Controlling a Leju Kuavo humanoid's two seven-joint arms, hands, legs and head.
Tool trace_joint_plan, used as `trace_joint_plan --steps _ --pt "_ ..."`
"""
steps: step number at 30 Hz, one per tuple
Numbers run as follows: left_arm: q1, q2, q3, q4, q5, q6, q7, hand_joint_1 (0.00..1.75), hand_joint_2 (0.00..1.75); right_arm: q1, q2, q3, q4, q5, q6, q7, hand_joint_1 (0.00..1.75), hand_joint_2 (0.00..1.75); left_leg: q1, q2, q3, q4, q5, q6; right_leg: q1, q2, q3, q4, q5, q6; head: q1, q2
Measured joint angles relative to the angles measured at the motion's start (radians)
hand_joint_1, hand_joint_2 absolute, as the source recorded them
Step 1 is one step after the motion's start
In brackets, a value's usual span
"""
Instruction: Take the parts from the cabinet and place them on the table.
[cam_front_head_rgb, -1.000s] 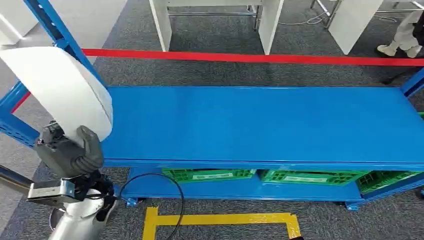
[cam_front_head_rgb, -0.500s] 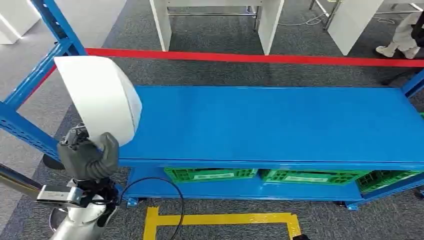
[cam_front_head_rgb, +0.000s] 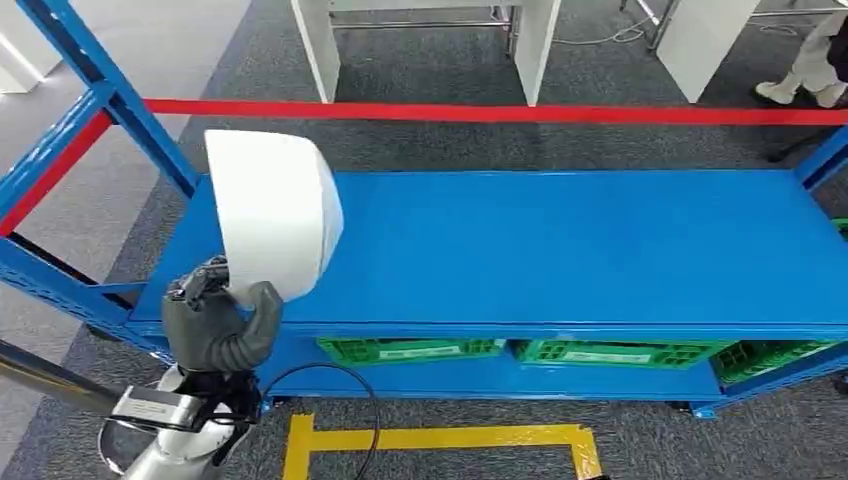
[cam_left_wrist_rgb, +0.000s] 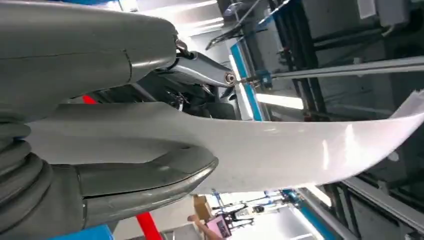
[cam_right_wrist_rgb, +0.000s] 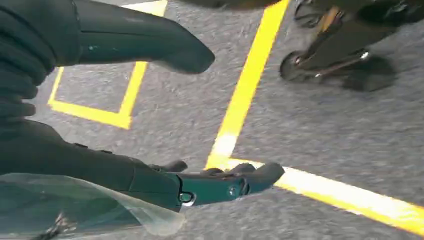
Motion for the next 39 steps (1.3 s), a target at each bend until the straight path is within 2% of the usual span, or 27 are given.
trace_joint_plan --steps 2,4,5,6,7,8,10,11,15,17,19,20,21,22,23,25,26,27,29,31,32,34,35,36,37,38,39 --pt "0.000 0.000 0.000 -0.001 0.000 0.013 0.000 1.75 1.75 -0.002 0.000 0.000 0.000 0.000 -0.015 0.003 0.00 1.75 0.002 0.001 -0.027 0.070 -0.044 -0.012 0.000 0.000 0.002 -0.001 -0.002 -0.011 -0.008 0.000" --pt "0.004 0.000 -0.001 -0.001 0.001 0.022 0.001 1.75 1.75 -0.003 0.000 0.000 0.000 0.000 -0.026 0.003 0.00 1.75 0.004 0.001 -0.112 0.247 -0.121 -0.018 0.003 -0.001 0.002 -0.001 -0.003 -0.015 -0.008 0.000" --pt "0.007 0.000 -0.001 -0.001 0.002 0.024 0.001 1.75 1.75 -0.003 0.000 0.000 0.000 0.000 -0.027 0.003 0.00 1.75 0.004 0.001 -0.145 0.308 -0.136 -0.018 0.004 -0.002 0.003 -0.001 -0.003 -0.016 -0.008 0.000" --pt "0.009 0.000 -0.002 -0.001 0.002 0.026 0.001 1.75 1.75 -0.002 0.000 0.000 0.000 0.000 -0.029 0.005 0.00 1.75 0.004 0.001 -0.159 0.323 -0.126 -0.015 0.006 -0.002 0.003 0.000 -0.004 -0.016 -0.008 0.000" --pt "0.010 0.000 -0.002 -0.001 0.002 0.027 0.001 1.75 1.75 -0.002 0.000 0.000 0.000 0.000 -0.029 0.006 0.00 1.75 0.003 0.001 -0.151 0.294 -0.092 -0.011 0.008 -0.001 0.005 0.000 -0.004 -0.017 -0.007 0.000" --pt "0.009 0.000 -0.003 -0.001 0.002 0.027 0.001 1.75 1.75 -0.002 0.000 0.000 0.000 0.000 -0.029 0.006 0.00 1.75 0.002 0.001 -0.124 0.227 -0.045 -0.004 0.010 0.000 0.007 -0.001 -0.004 -0.017 -0.008 0.000" --pt "0.009 0.000 -0.003 -0.002 0.002 0.028 0.001 1.75 1.75 -0.003 0.000 0.000 0.000 0.000 -0.029 0.007 0.00 1.75 -0.005 0.001 -0.048 0.046 0.050 0.019 0.011 0.001 0.011 -0.001 -0.004 -0.017 -0.008 0.000" --pt "0.009 0.000 -0.005 -0.002 0.002 0.032 0.002 1.75 1.75 -0.004 0.000 0.000 0.000 0.000 -0.032 0.006 0.00 1.75 -0.009 0.002 -0.037 0.026 0.039 0.024 0.018 0.001 0.008 0.000 -0.004 -0.015 -0.005 0.000" --pt "0.010 0.000 -0.007 -0.002 0.002 0.053 0.002 1.75 1.75 -0.004 0.000 0.000 0.000 0.000 -0.045 0.000 0.00 1.75 -0.008 -0.001 -0.041 0.000 0.048 0.027 0.016 -0.002 0.002 -0.006 0.009 0.007 -0.008 0.000" --pt "0.009 -0.002 -0.011 -0.003 0.002 0.060 0.002 1.75 1.75 -0.005 -0.004 0.000 0.000 -0.001 -0.048 -0.006 0.00 1.75 0.001 0.004 -0.041 -0.016 0.063 0.036 0.017 -0.002 -0.024 0.036 -0.045 0.012 -0.006 0.000" --pt "0.011 -0.002 -0.014 -0.004 0.002 0.062 0.002 1.75 1.75 -0.004 -0.004 0.000 0.000 -0.001 -0.048 -0.007 0.00 1.75 -0.001 0.006 -0.054 -0.014 0.070 0.039 0.014 -0.003 -0.083 0.194 -0.137 0.019 0.000 0.000" --pt "0.012 -0.002 -0.014 -0.004 0.002 0.063 0.002 1.75 1.75 -0.004 -0.004 0.000 0.000 -0.001 -0.048 -0.008 0.00 1.75 -0.002 0.008 -0.061 -0.013 0.075 0.039 0.014 -0.003 -0.108 0.266 -0.167 0.022 0.000 0.000" --pt "0.012 -0.002 -0.014 -0.004 0.002 0.063 0.002 1.75 1.75 -0.003 -0.004 0.000 0.000 -0.001 -0.048 -0.008 0.00 1.75 -0.002 0.008 -0.067 -0.012 0.079 0.039 0.015 -0.003 -0.115 0.296 -0.172 0.024 0.000 0.000" --pt "0.013 -0.002 -0.015 -0.004 0.002 0.063 0.002 1.75 1.75 -0.002 -0.006 0.000 0.000 -0.001 -0.048 -0.008 0.00 1.75 -0.002 0.008 -0.073 -0.010 0.083 0.038 0.015 -0.003 -0.099 0.280 -0.153 0.025 0.000 0.000" --pt "0.013 -0.002 -0.015 -0.004 0.002 0.063 0.002 1.75 1.75 -0.002 -0.007 -0.001 0.000 -0.001 -0.048 -0.008 0.00 1.75 -0.002 0.008 -0.078 -0.008 0.085 0.036 0.014 -0.003 -0.062 0.223 -0.120 0.025 0.000 0.000" --pt "0.013 -0.002 -0.015 -0.004 0.002 0.063 0.003 1.75 1.75 -0.005 -0.010 -0.001 0.000 -0.001 -0.048 -0.008 0.00 1.75 0.000 0.007 -0.087 0.001 0.090 0.029 0.011 -0.005 0.063 0.021 -0.052 0.026 0.001 0.000" --pt "0.013 -0.002 -0.015 -0.004 0.002 0.066 0.003 1.75 1.75 -0.009 -0.009 -0.001 0.000 -0.001 -0.048 -0.008 0.00 1.75 -0.006 0.007 -0.092 0.004 0.093 0.023 0.014 -0.003 0.096 -0.021 -0.074 0.021 0.001 0.000" --pt "0.013 -0.002 -0.015 -0.004 0.002 0.070 0.003 1.75 1.75 -0.008 -0.009 -0.001 0.000 -0.002 -0.050 -0.009 0.00 1.75 -0.008 0.007 -0.092 0.005 0.097 0.017 0.016 0.004 0.086 -0.009 -0.053 0.010 -0.004 0.000" --pt "0.014 -0.002 -0.015 -0.005 -0.001 0.078 0.003 1.75 1.75 -0.007 -0.009 -0.001 0.000 -0.002 -0.052 -0.009 0.00 1.75 -0.008 0.006 -0.095 0.008 0.107 0.007 0.016 0.004 0.074 -0.012 -0.058 0.004 -0.004 0.000" --pt "0.019 0.000 -0.014 -0.005 -0.015 0.103 0.003 1.75 1.75 -0.006 -0.008 -0.001 0.000 -0.002 -0.058 -0.008 0.00 1.75 -0.005 0.002 -0.104 0.017 0.103 -0.004 0.008 -0.004 0.067 -0.019 -0.042 -0.019 -0.002 0.000" --pt "0.021 0.000 -0.014 -0.006 -0.019 0.115 0.003 1.75 1.75 -0.007 -0.008 -0.001 0.000 -0.001 -0.059 -0.009 0.00 1.75 -0.006 0.003 -0.114 0.044 0.056 -0.012 0.009 -0.004 0.056 -0.020 -0.037 -0.026 -0.007 0.000" --pt "0.026 0.002 -0.013 -0.010 -0.022 0.127 0.003 1.75 1.75 -0.005 -0.009 -0.002 0.000 -0.001 -0.069 -0.009 0.00 1.75 0.001 0.004 -0.151 0.175 -0.053 -0.023 0.009 -0.007 0.042 -0.018 -0.020 -0.032 -0.011 0.000" --pt "0.031 0.002 -0.011 -0.010 -0.023 0.132 0.003 1.75 1.75 -0.005 -0.009 -0.003 0.000 -0.001 -0.072 -0.009 0.00 1.75 0.003 0.005 -0.167 0.250 -0.093 -0.027 0.011 -0.008 0.031 -0.017 -0.012 -0.033 -0.011 0.000" --pt "0.036 0.005 -0.007 -0.010 -0.024 0.138 0.003 1.75 1.75 -0.005 -0.009 -0.003 0.000 -0.001 -0.075 -0.009 0.00 1.75 0.005 0.005 -0.169 0.299 -0.108 -0.028 0.012 -0.009 0.020 -0.015 -0.005 -0.033 -0.011 0.000" --pt "0.040 0.007 -0.002 -0.011 -0.023 0.142 0.003 1.75 1.75 -0.005 -0.009 -0.003 0.000 0.000 -0.076 -0.009 0.00 1.75 0.005 0.005 -0.155 0.298 -0.096 -0.028 0.013 -0.010 0.009 -0.012 0.000 -0.032 -0.012 0.000" --pt "0.043 0.008 0.001 -0.013 -0.023 0.144 0.003 1.75 1.75 -0.005 -0.009 -0.003 0.000 0.000 -0.076 -0.008 0.00 1.75 0.005 0.005 -0.118 0.255 -0.065 -0.024 0.014 -0.010 0.000 -0.009 0.005 -0.032 -0.012 0.000" --pt "0.044 0.008 0.004 -0.016 -0.023 0.146 0.003 1.75 1.75 -0.004 -0.009 -0.003 0.000 0.001 -0.076 -0.008 0.00 1.75 0.004 0.005 -0.065 0.177 -0.031 -0.018 0.016 -0.010 -0.007 -0.007 0.010 -0.031 -0.012 0.000"
